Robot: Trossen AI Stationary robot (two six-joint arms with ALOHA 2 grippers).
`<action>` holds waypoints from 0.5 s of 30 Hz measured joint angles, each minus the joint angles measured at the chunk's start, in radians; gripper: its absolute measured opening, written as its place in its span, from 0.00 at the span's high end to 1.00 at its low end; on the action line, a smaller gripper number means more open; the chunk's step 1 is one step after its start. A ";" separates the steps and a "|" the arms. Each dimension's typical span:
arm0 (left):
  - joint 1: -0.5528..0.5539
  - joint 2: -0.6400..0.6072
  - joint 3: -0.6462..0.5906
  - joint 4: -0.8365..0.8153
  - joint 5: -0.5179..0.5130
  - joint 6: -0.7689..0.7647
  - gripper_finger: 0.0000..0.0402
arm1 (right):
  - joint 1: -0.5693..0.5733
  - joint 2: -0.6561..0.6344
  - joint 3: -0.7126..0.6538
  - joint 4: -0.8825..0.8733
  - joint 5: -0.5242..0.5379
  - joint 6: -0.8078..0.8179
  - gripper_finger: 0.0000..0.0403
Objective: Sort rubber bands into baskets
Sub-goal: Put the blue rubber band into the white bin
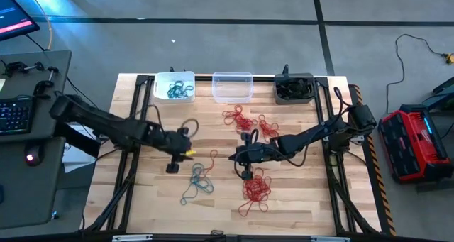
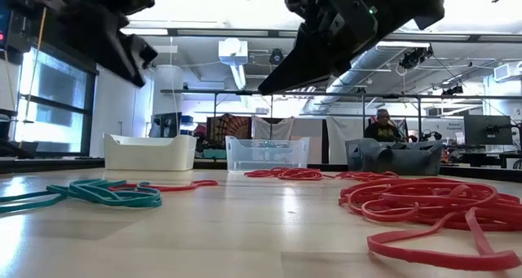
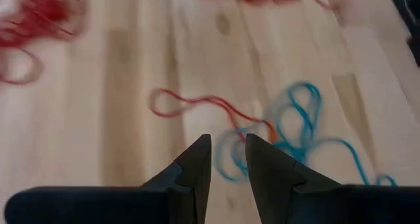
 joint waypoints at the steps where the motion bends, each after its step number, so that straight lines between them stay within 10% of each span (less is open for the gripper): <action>1: -0.017 0.023 0.000 0.002 -0.001 -0.009 0.79 | 0.000 0.000 0.000 0.000 0.000 0.000 1.00; 15: -0.084 0.351 0.000 0.234 -0.063 0.035 0.79 | 0.000 0.000 0.000 -0.005 -0.001 0.008 1.00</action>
